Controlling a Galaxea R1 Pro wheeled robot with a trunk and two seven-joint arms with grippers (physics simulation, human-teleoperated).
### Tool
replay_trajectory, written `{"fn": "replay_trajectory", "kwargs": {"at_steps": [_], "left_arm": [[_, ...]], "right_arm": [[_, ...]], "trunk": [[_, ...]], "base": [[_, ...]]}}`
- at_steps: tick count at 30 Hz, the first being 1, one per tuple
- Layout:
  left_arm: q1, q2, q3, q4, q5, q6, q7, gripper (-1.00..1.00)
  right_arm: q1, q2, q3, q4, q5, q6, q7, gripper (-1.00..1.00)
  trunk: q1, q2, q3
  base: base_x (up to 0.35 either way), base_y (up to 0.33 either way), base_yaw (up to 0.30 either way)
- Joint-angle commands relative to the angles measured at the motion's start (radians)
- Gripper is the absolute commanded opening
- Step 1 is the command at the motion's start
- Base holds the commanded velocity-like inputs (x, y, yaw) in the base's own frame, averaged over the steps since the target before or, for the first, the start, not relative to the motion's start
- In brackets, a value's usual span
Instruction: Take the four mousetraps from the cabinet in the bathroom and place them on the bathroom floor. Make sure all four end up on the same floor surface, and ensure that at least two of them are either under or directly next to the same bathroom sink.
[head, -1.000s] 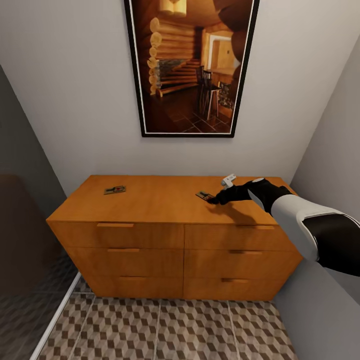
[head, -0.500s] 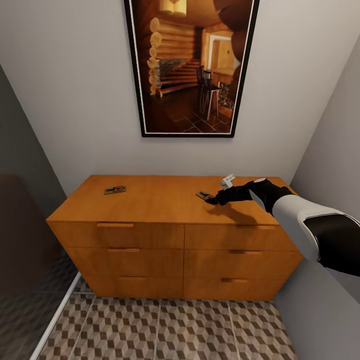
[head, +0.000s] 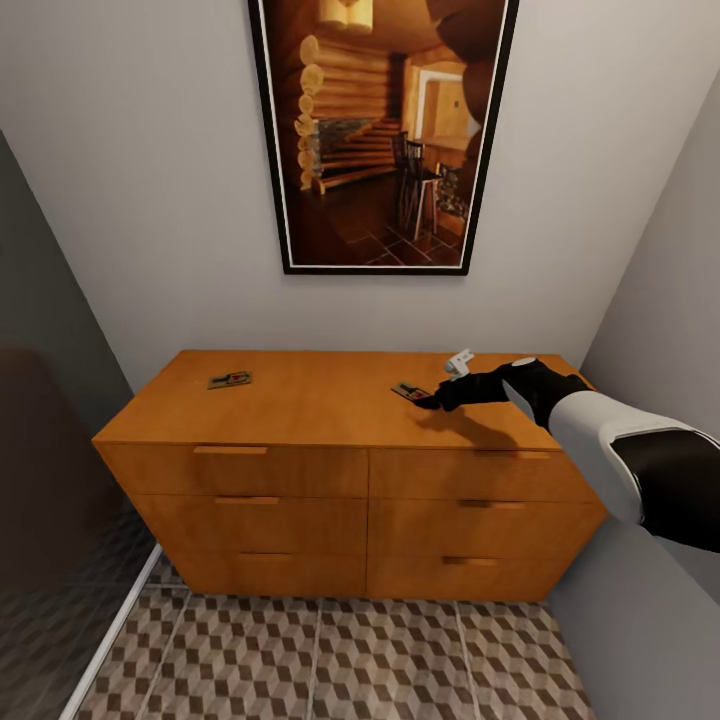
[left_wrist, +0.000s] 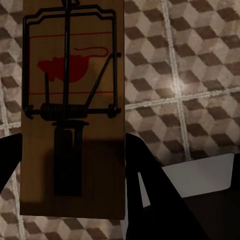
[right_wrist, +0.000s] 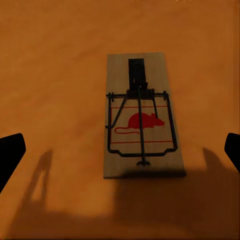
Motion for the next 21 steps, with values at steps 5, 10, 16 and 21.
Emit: {"fn": "replay_trajectory", "kwargs": {"at_steps": [5, 10, 16, 21], "left_arm": [[-0.001, -0.001, -0.009, 0.003, 0.001, -0.004, 0.005, -1.0], [-0.001, -0.001, -0.009, 0.003, 0.001, -0.004, 0.005, -1.0], [-0.001, -0.001, -0.009, 0.003, 0.001, -0.004, 0.006, -1.0], [-0.001, -0.001, -0.009, 0.003, 0.001, -0.004, 0.006, -1.0]], "right_arm": [[0.001, -0.004, -0.008, -0.001, 0.009, -0.012, 0.004, 1.0], [0.003, -0.005, -0.008, -0.002, 0.008, -0.015, 0.005, 1.0], [0.007, -0.005, -0.008, -0.002, 0.008, -0.016, 0.006, 1.0], [0.008, -0.005, -0.008, -0.002, 0.008, -0.017, 0.009, 1.0]], "trunk": [[0.0, 0.0, -0.001], [0.0, 0.0, -0.001], [0.0, 0.0, -0.001], [0.0, 0.0, -0.001]], "base": [[0.0, -0.028, 0.0], [0.0, -0.016, 0.0], [0.0, -0.003, 0.0], [0.0, 0.0, 0.0]]}}
